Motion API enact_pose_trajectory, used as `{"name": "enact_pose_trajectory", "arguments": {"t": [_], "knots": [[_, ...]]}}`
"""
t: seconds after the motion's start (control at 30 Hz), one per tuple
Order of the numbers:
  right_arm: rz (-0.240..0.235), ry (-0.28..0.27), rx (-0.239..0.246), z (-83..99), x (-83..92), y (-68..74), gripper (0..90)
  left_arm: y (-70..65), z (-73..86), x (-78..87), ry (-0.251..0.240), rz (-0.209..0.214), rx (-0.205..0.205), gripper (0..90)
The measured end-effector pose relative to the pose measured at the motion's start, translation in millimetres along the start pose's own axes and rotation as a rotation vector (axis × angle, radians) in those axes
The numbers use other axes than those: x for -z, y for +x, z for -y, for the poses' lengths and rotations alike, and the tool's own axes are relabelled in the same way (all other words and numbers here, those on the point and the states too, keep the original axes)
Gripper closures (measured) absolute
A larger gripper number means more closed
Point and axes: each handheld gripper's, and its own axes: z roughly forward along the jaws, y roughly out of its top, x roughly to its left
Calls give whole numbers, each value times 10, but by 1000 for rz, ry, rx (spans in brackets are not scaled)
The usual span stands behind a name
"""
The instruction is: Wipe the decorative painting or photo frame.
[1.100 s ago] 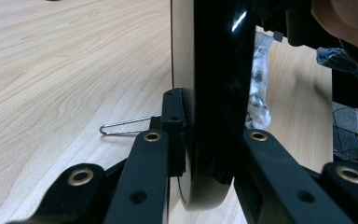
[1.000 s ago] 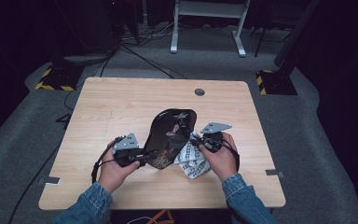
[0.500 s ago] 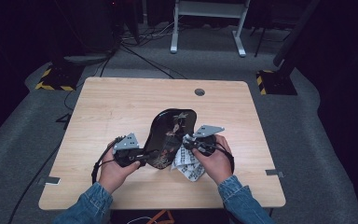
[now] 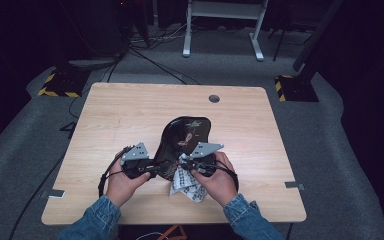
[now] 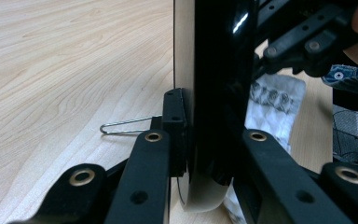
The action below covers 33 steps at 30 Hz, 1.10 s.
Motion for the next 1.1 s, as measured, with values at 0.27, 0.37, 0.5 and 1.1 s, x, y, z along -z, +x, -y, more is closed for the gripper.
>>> {"name": "enact_pose_trajectory", "arguments": {"t": [0.27,0.37,0.5,1.1], "knots": [[17,5,-19,61,16,-76,850,2,2,3,0,1,-2,799],[35,7,-37,100,43,-147,850,1,2,3,0,2,-1,798],[75,17,-82,181,97,-296,849,0,1,3,1,2,-5,797],[167,56,-149,357,169,-627,850,-8,1,0,2,12,-5,785]]}}
